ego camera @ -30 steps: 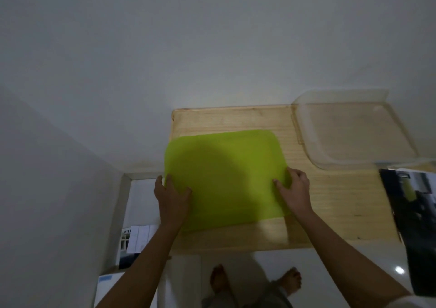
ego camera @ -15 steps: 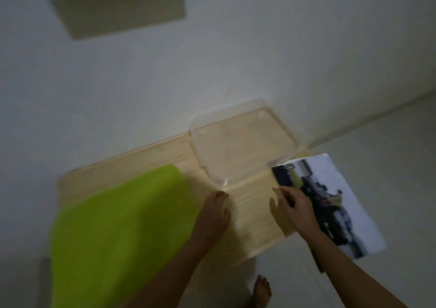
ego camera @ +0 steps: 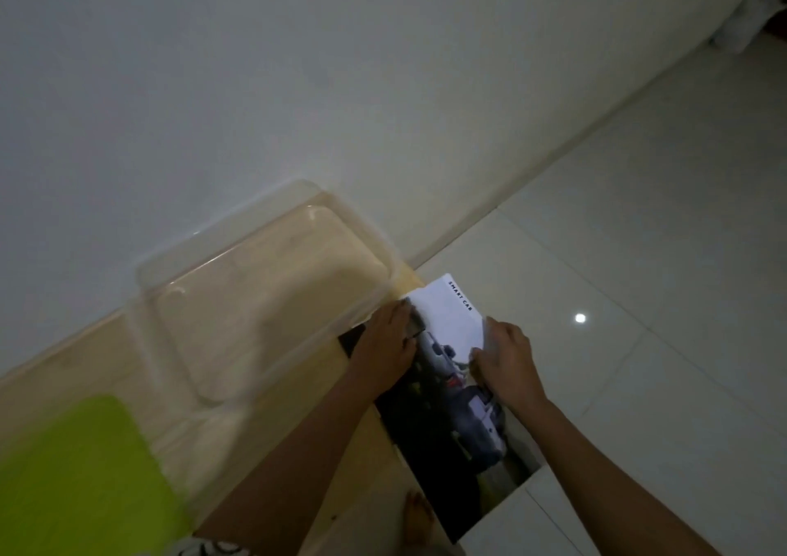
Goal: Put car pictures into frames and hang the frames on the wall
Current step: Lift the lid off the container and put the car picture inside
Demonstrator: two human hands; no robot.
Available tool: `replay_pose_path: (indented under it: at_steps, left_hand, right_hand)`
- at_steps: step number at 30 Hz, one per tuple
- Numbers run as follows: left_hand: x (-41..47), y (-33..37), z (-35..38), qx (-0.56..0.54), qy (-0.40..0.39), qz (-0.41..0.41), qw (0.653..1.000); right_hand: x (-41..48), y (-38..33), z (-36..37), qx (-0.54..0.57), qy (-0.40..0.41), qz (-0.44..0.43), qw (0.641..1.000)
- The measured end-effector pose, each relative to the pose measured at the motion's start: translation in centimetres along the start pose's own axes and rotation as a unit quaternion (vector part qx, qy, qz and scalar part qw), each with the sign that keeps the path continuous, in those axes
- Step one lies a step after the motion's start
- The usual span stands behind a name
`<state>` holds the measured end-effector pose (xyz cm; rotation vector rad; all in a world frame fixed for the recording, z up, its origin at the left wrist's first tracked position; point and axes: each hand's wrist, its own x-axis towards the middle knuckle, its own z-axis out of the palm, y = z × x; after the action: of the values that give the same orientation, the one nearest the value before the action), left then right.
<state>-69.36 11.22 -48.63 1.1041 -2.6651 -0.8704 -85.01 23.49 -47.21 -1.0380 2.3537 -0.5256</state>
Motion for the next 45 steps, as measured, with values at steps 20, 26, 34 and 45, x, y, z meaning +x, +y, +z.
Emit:
replay_pose_path:
  at_steps: [20, 26, 34, 45]
  left_hand:
    - [-1.9, -0.1, 1.4, -0.051, -0.023, -0.094, 0.994]
    - [-2.0, 0.0, 0.5, -0.197, -0.06, -0.132, 0.97]
    - [-2.4, 0.7, -0.4, -0.271, -0.128, -0.116, 0.947]
    - [-2.3, 2.3, -11.0, -0.301, 0.037, -0.03, 0.952]
  right_hand:
    - [0.9, 3.5, 1.5, 0.045, -0.021, -0.021, 0.999]
    - [1.0, 3.9, 1.7, 0.045, -0.02, -0.029, 0.998]
    - [0.1, 3.9, 0.8, 0.068, -0.017, -0.042, 0.997]
    - [1.1, -0.1, -5.8, 0.199, 0.034, -0.147, 0.968]
